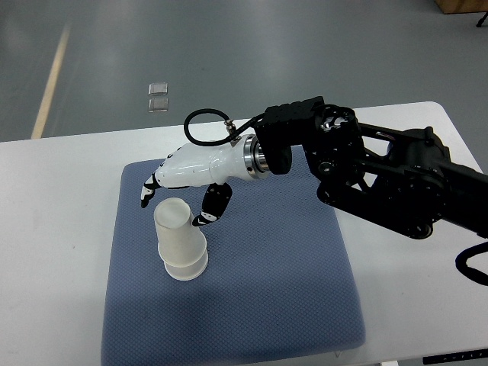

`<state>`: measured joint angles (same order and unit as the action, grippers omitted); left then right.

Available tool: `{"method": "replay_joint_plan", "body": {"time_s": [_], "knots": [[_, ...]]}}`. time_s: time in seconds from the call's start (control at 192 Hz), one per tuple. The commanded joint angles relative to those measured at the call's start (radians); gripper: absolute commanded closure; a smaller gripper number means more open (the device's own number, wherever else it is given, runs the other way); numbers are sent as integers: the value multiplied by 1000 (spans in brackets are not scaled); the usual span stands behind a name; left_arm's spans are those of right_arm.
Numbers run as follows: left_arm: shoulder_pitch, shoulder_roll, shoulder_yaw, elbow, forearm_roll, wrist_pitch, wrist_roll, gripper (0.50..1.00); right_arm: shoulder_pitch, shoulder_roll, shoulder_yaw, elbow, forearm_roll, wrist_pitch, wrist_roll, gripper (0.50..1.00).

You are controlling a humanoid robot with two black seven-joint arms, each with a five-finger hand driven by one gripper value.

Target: Stack paper cups

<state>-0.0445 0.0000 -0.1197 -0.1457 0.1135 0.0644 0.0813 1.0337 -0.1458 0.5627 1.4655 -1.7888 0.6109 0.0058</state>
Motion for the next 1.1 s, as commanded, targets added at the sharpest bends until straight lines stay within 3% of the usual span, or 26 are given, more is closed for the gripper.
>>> {"method": "replay_joint_plan", "body": {"time_s": [0.0, 0.287, 0.428, 0.564, 0.616, 0.621, 0.866, 1.096], "knots": [[0, 0, 0, 0, 0, 0, 0, 500, 0, 0, 0, -1, 5, 0, 0, 587], [0, 0, 0, 0, 0, 0, 0, 500, -23, -8, 40, -5, 40, 0, -6, 587], [0, 0, 0, 0, 0, 0, 0, 500, -98, 3, 166, -66, 129, 0, -35, 587], [0, 0, 0, 0, 0, 0, 0, 500, -207, 17, 299, -128, 267, -105, -95, 587], [0, 0, 0, 0, 0, 0, 0, 500, -207, 17, 299, -128, 267, -105, -95, 587], [0, 0, 0, 0, 0, 0, 0, 500, -245, 29, 342, -154, 325, -155, -107, 589], [0, 0, 0, 0, 0, 0, 0, 500, -340, 58, 433, -275, 572, -485, -109, 591], [0, 0, 0, 0, 0, 0, 0, 500, -388, 95, 431, -310, 746, -778, -109, 589]]}}
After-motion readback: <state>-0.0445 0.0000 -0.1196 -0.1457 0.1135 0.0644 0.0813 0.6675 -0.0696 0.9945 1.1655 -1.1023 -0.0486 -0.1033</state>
